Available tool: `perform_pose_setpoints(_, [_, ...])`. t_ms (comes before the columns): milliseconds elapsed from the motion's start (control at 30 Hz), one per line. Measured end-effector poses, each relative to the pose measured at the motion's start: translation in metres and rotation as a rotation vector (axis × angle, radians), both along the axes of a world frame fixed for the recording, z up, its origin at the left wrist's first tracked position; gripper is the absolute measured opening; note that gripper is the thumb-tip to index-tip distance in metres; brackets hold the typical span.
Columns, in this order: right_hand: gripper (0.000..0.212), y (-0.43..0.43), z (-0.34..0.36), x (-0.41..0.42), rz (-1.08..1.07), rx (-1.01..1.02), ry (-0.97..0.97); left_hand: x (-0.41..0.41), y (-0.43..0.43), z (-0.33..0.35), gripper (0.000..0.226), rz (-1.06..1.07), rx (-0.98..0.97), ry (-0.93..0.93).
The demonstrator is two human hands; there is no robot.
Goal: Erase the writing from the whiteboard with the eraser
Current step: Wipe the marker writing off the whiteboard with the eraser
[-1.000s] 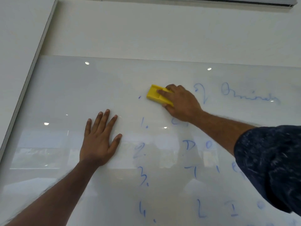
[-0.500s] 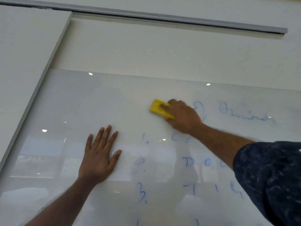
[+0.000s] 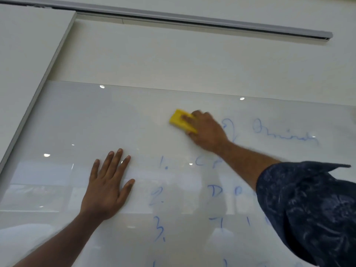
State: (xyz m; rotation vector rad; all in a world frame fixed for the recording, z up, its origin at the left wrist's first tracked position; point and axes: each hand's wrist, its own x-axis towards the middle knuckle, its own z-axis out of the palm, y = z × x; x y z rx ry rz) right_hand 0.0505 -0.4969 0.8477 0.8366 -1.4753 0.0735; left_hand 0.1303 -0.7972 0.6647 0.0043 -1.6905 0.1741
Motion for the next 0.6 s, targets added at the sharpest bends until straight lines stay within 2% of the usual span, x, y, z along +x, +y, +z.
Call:
perform_pose_setpoints(100, [0.054,0.014,0.025,-0.007,0.039,-0.288,-0.101,0.0,0.001,-0.001,0.067,0.01,0.002,-0.007])
perform_pose_setpoints(167, [0.053,-0.005,0.022,-0.001,0.09,-0.371,-0.134,0.001,0.003,-0.002,0.067,0.004,0.017,-0.009])
perform_pose_setpoints(233, [0.054,-0.031,0.002,0.008,0.106,-0.291,-0.127,0.002,0.005,-0.002,0.067,0.007,0.013,-0.014])
perform_pose_setpoints(300, [0.054,-0.051,-0.031,0.013,0.111,-0.084,-0.044,0.002,0.004,0.0,0.067,0.005,0.011,-0.018])
perform_pose_setpoints(367, [0.053,-0.043,-0.058,0.01,0.113,0.068,0.03,0.002,0.003,0.001,0.067,-0.002,0.011,-0.017])
perform_pose_setpoints(433, [0.052,-0.011,-0.055,0.0,0.078,0.096,0.059,0.0,0.002,-0.001,0.067,0.002,0.003,-0.006])
perform_pose_setpoints(533, [0.053,0.039,-0.031,-0.015,0.005,-0.185,-0.013,-0.001,0.002,-0.001,0.067,0.002,0.01,-0.008])
perform_pose_setpoints(600, [0.053,0.043,-0.02,-0.019,0.025,-0.378,-0.07,-0.001,0.003,-0.001,0.067,0.015,0.003,-0.011])
